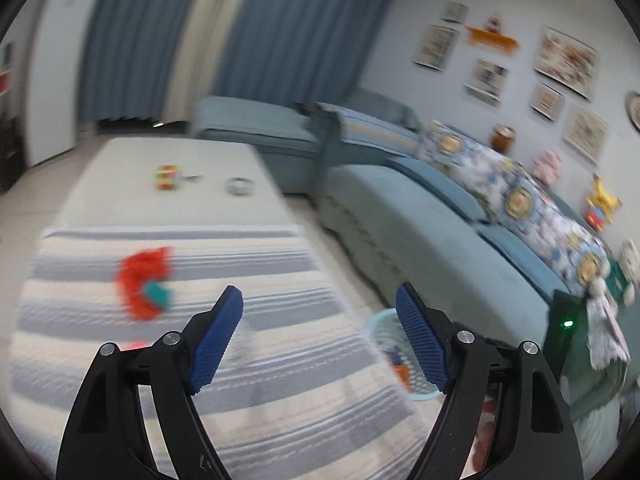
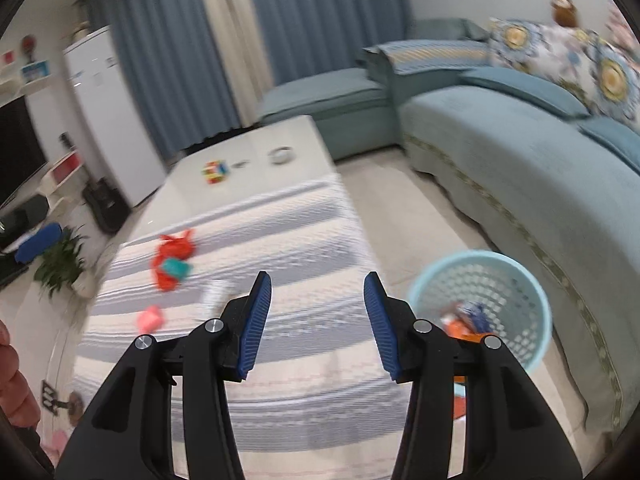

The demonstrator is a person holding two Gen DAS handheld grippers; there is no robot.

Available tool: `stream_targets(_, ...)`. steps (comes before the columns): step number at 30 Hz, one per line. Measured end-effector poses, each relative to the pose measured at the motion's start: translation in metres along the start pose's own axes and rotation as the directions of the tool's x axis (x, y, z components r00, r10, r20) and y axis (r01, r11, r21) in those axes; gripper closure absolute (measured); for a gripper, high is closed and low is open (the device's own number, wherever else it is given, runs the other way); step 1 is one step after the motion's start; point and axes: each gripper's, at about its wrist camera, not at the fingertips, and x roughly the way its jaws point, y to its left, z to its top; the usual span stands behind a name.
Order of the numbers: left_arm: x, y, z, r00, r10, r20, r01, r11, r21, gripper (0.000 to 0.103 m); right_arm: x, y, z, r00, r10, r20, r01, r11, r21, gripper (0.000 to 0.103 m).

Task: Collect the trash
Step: 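Grasp the pink packet with left tool while right tool grasps white patterned paper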

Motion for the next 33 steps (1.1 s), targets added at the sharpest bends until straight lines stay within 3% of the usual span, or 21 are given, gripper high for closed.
stream_targets(3,-0.027,0.046,0.0,0.996,0.084,-0.017,-0.085,0.994,-0.064,0.022,0.0,0.04,0.002,1.0,0.012,-0.015,-0.012,0.999,-0.033,0.049)
stream_targets(7,-0.039,0.107,-0.009,0.985,0.161,-0.061,-0.167,0.98,-0.112,0.022,0.02,0.077,0.0,0.997,0.033,-0.065,-0.036,0.998,-0.047,0.049)
stream_targets(12,0.002,0.174,-0.032,0.957,0.249,-0.146,-0.266,0.958,-0.11,0.022,0.074,0.115,-0.013,0.994,0.002,-0.11,-0.016,0.992,-0.124,0.049)
stream_targets(16,0.047,0.212,-0.058,0.95,0.224,-0.218,-0.262,0.95,-0.169,0.022,0.124,0.131,-0.029,0.989,-0.002,-0.147,-0.026,0.982,-0.188,0.049)
stream_targets(21,0.098,0.222,-0.076,0.938,0.213,-0.272,-0.264,0.95,-0.167,0.022,0.185,0.139,-0.047,0.98,-0.003,-0.2,-0.046,0.971,-0.236,0.049)
stream_targets(25,0.127,0.22,-0.089,0.903,0.308,-0.301,-0.347,0.934,-0.084,0.022,0.227,0.134,-0.057,0.967,-0.029,-0.255,-0.027,0.977,-0.212,0.049)
stream_targets(28,0.143,0.224,-0.097,0.9,0.289,-0.327,-0.333,0.939,-0.086,0.022,0.246,0.13,-0.062,0.962,-0.034,-0.272,-0.024,0.978,-0.206,0.049)
stream_targets(33,0.148,0.226,-0.104,0.89,0.334,-0.311,-0.375,0.924,-0.081,0.022,0.261,0.126,-0.069,0.952,-0.015,-0.305,-0.045,0.981,-0.189,0.049)
